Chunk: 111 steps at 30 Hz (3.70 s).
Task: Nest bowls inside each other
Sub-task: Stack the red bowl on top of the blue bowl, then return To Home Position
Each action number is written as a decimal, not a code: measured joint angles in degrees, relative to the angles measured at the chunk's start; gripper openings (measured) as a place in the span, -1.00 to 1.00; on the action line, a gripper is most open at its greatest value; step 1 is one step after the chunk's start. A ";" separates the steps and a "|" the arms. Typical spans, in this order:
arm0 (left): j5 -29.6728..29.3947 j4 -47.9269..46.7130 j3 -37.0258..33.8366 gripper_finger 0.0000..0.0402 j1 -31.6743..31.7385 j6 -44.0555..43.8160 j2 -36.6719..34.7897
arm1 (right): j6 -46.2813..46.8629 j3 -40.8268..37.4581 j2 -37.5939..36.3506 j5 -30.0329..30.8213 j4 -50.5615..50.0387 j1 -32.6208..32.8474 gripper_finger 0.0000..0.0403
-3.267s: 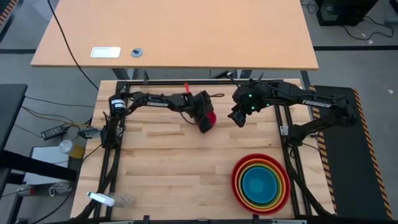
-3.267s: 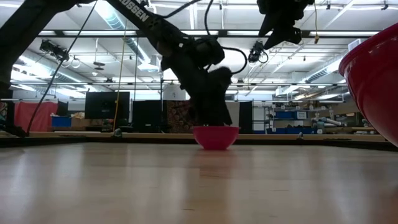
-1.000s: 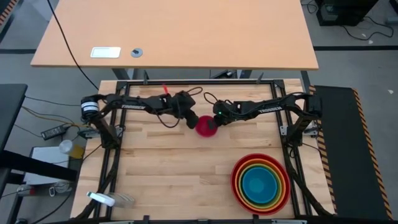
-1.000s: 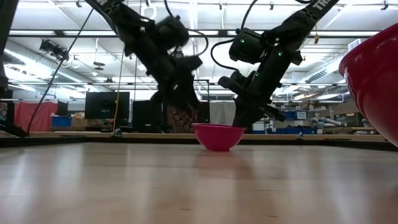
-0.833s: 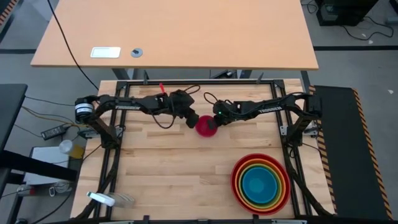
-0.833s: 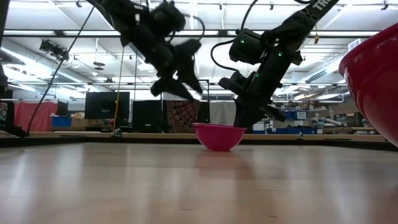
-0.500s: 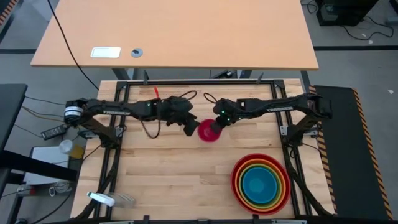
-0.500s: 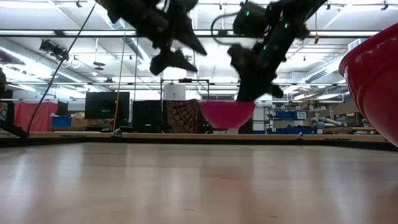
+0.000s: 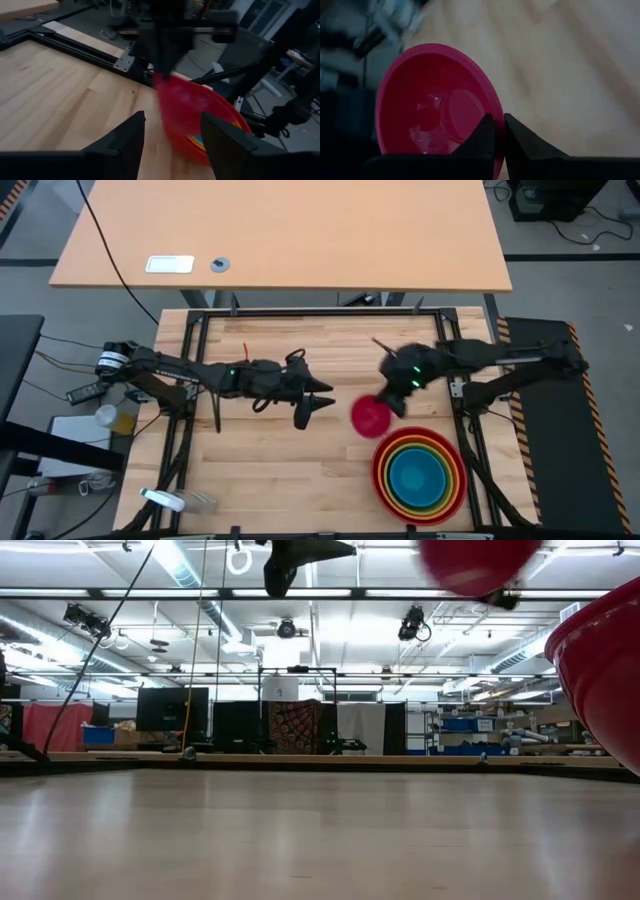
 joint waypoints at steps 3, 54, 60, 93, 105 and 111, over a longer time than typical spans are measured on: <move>1.72 0.33 0.00 -0.04 -0.04 0.18 0.00 | 2.53 0.03 -3.48 -0.01 -7.97 5.90 -0.87; 3.21 -9.41 -0.14 -0.04 -0.70 -2.10 -1.86 | 32.78 0.74 6.88 17.49 -17.63 34.97 0.25; 4.17 -9.41 -2.97 -0.04 1.59 0.60 -9.19 | 29.44 -5.33 -2.92 24.56 -4.72 29.69 0.16; -3.95 12.49 -50.66 -0.05 19.89 -17.62 -54.52 | 11.43 -36.50 -54.88 3.88 19.53 -19.18 -0.03; -4.73 13.39 -57.42 -0.05 19.87 -22.73 -62.67 | 13.80 -43.62 -65.36 3.52 19.39 -21.10 -0.14; -4.72 13.39 -59.56 -0.05 18.03 -23.19 -68.16 | 12.89 -41.32 -65.38 -0.22 19.40 -21.39 -0.22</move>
